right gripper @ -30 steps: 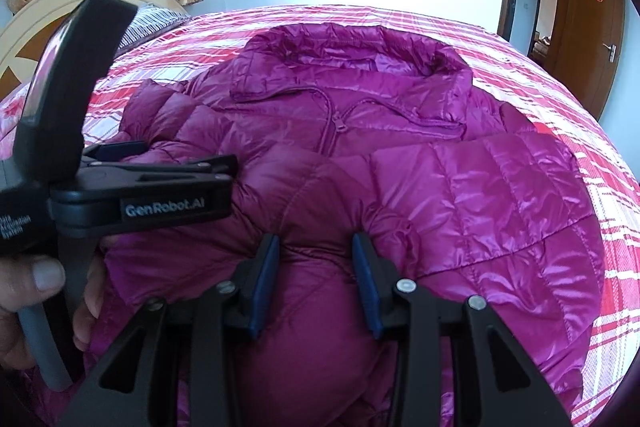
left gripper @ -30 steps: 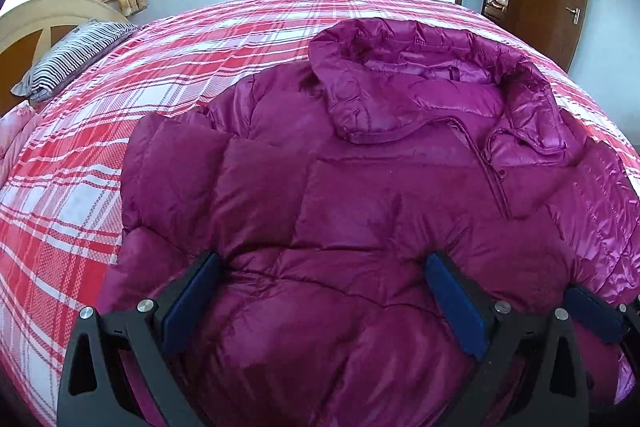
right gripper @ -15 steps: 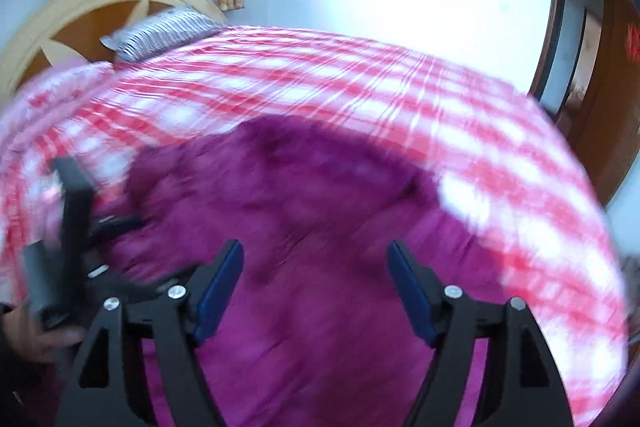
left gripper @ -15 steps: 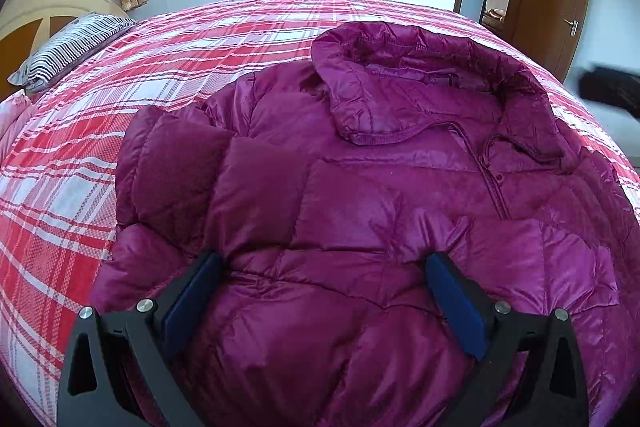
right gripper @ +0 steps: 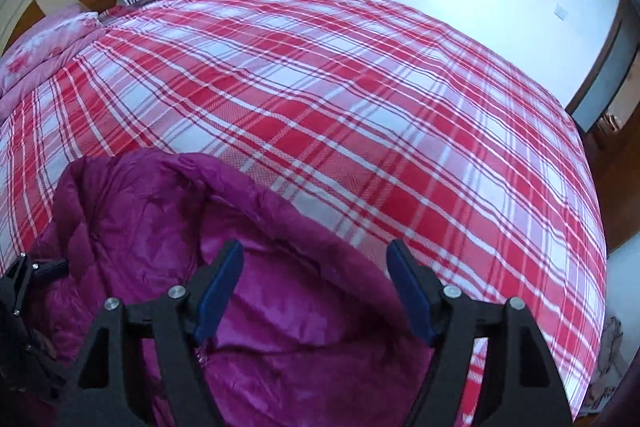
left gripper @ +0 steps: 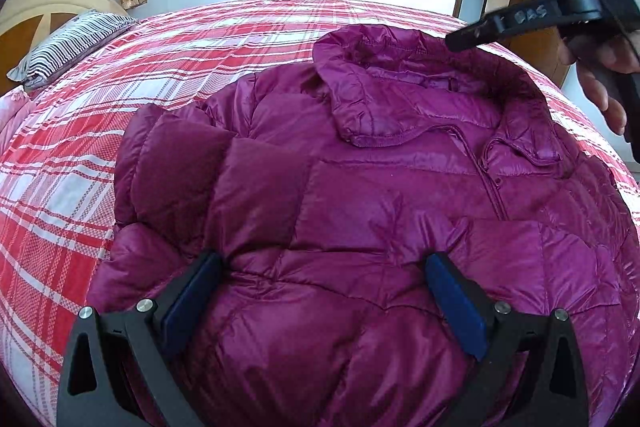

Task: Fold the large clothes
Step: 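Grasp the jacket side edge with the right tool and fold it inward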

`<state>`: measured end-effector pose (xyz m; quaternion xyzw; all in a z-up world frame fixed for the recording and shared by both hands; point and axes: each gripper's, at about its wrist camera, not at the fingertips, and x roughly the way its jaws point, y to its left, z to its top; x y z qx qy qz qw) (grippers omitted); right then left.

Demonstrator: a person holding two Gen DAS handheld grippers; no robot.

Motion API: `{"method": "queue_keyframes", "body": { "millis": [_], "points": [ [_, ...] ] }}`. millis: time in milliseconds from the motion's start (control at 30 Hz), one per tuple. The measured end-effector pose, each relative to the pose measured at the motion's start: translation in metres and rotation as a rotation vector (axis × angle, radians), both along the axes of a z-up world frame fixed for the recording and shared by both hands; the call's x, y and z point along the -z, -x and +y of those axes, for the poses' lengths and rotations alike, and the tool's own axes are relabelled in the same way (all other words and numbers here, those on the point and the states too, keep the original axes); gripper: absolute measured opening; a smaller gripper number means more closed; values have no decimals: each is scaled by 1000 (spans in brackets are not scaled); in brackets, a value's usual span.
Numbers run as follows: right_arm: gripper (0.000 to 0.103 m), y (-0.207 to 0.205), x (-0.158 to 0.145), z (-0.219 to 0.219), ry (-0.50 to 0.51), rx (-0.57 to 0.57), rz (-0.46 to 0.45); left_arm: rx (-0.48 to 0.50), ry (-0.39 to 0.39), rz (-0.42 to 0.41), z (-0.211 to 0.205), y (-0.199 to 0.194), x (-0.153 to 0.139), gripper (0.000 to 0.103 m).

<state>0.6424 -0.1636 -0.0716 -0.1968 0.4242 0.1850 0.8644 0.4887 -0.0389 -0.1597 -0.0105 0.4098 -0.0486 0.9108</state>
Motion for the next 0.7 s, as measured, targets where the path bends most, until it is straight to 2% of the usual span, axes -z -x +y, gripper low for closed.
{"method": "queue_keyframes", "body": {
  "millis": [33,67,167,233,300,367,533,700],
  "points": [
    [69,-5,4,2,19,-1,2,0,0,0,0,0,0,102],
    [61,-6,7,3,31,-3,4,0,0,0,0,0,0,102],
    [54,-4,15,3,77,-15,-5,0,0,0,0,0,0,102],
    [41,1,19,2,111,-24,-29,0,0,0,0,0,0,102],
    [22,8,21,0,129,-31,-42,0,0,0,0,0,0,102],
    [16,11,23,-1,142,-30,-63,0,0,1,-1,0,0,102],
    [10,25,25,-5,137,-33,-83,0,0,0,-1,0,0,102],
    [8,41,46,-1,159,-42,-80,0,0,0,-1,0,0,102]
  ]
}}
